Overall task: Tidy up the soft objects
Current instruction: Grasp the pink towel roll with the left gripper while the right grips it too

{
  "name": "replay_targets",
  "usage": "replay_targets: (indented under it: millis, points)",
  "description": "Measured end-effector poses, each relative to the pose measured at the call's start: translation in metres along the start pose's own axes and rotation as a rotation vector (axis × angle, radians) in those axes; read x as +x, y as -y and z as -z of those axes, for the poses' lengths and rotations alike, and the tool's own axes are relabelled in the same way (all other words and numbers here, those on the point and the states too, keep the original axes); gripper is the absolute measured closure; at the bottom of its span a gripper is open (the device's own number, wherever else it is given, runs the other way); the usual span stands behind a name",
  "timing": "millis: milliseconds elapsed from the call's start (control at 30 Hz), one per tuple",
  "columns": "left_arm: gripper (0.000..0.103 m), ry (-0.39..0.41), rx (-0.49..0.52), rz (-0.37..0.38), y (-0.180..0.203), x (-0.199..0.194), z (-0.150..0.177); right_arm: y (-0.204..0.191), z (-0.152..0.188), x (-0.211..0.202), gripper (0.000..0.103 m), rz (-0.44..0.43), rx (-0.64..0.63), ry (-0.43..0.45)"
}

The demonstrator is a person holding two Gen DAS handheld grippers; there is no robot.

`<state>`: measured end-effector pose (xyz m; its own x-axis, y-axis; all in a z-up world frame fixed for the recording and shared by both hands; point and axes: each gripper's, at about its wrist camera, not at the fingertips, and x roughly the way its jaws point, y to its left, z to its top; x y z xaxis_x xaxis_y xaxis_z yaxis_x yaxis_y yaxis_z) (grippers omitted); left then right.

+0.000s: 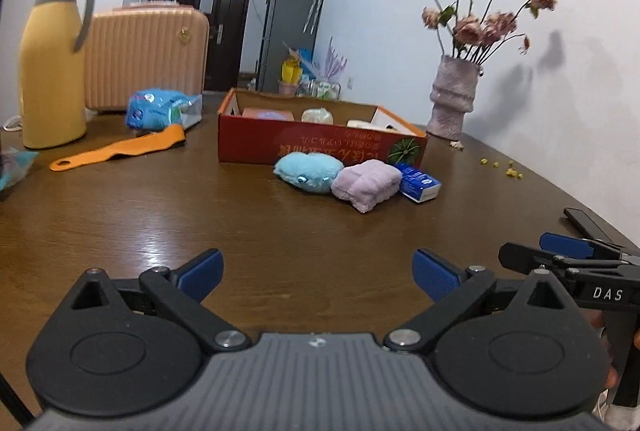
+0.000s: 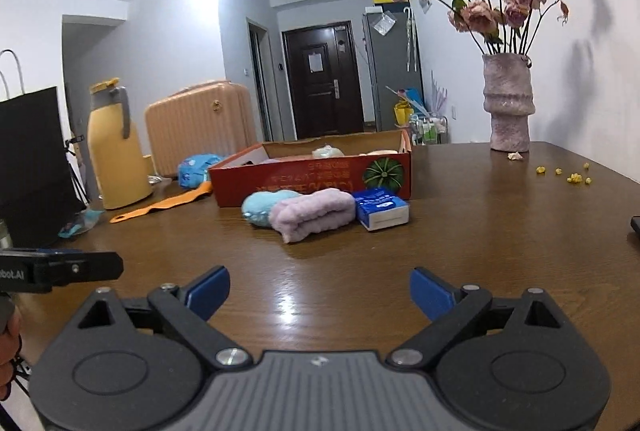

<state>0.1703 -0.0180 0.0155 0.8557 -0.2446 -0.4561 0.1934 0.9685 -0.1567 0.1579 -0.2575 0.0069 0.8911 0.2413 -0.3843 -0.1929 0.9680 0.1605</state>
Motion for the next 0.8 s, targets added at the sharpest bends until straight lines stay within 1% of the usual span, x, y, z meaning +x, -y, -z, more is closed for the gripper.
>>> replay_targets:
  millis: [100, 167, 200, 233, 300, 333, 400, 433, 467, 500, 567, 600, 633, 700, 767, 800]
  points:
    - [0.000, -0.022, -0.033, 0.008, 0.001, 0.032, -0.017, 0.009, -0.016, 0.027, 0.012, -0.009, -0.008, -0.006]
    - [0.000, -0.044, -0.074, 0.000, -0.002, 0.063, -0.031, 0.018, -0.028, 0.049, 0.014, -0.018, 0.004, -0.009]
    - [0.001, -0.064, -0.097, -0.004, -0.004, 0.078, -0.037, 0.023, -0.036, 0.065, 0.018, -0.019, 0.017, -0.022]
    - [0.001, -0.090, -0.133, -0.005, -0.007, 0.094, -0.044, 0.028, -0.044, 0.079, 0.025, -0.021, 0.029, -0.033]
    - [0.002, -0.121, -0.197, 0.020, -0.014, 0.122, -0.056, 0.035, -0.059, 0.107, 0.029, -0.040, 0.045, -0.045]
    - [0.002, -0.130, -0.218, 0.034, -0.017, 0.135, -0.062, 0.037, -0.066, 0.120, 0.034, -0.050, 0.046, -0.052]
    - [0.008, -0.147, -0.254, 0.054, -0.021, 0.159, -0.073, 0.038, -0.079, 0.146, 0.041, -0.070, 0.034, -0.064]
    - [0.009, -0.156, -0.273, 0.069, -0.021, 0.168, -0.077, 0.038, -0.087, 0.161, 0.045, -0.086, 0.030, -0.079]
    - [0.013, -0.167, -0.302, 0.094, -0.024, 0.179, -0.081, 0.037, -0.093, 0.175, 0.045, -0.108, 0.022, -0.093]
    - [0.021, -0.189, -0.334, 0.108, -0.027, 0.189, -0.082, 0.035, -0.096, 0.187, 0.047, -0.124, 0.012, -0.107]
    - [0.028, -0.277, -0.418, 0.139, -0.033, 0.210, -0.083, 0.028, -0.101, 0.214, 0.051, -0.138, -0.023, -0.159]
    - [0.033, -0.295, -0.451, 0.158, -0.035, 0.216, -0.081, 0.026, -0.102, 0.225, 0.057, -0.137, -0.036, -0.182]
    - [0.037, -0.290, -0.455, 0.171, -0.035, 0.216, -0.079, 0.027, -0.102, 0.237, 0.063, -0.140, -0.033, -0.217]
    - [0.063, -0.312, -0.440, 0.198, -0.034, 0.217, -0.076, 0.029, -0.098, 0.248, 0.068, -0.149, -0.010, -0.266]
    - [0.080, -0.343, -0.454, 0.277, -0.036, 0.218, -0.071, 0.030, -0.095, 0.247, 0.069, -0.154, 0.006, -0.271]
    - [0.080, -0.351, -0.447, 0.287, -0.035, 0.215, -0.070, 0.031, -0.095, 0.243, 0.071, -0.161, 0.025, -0.282]
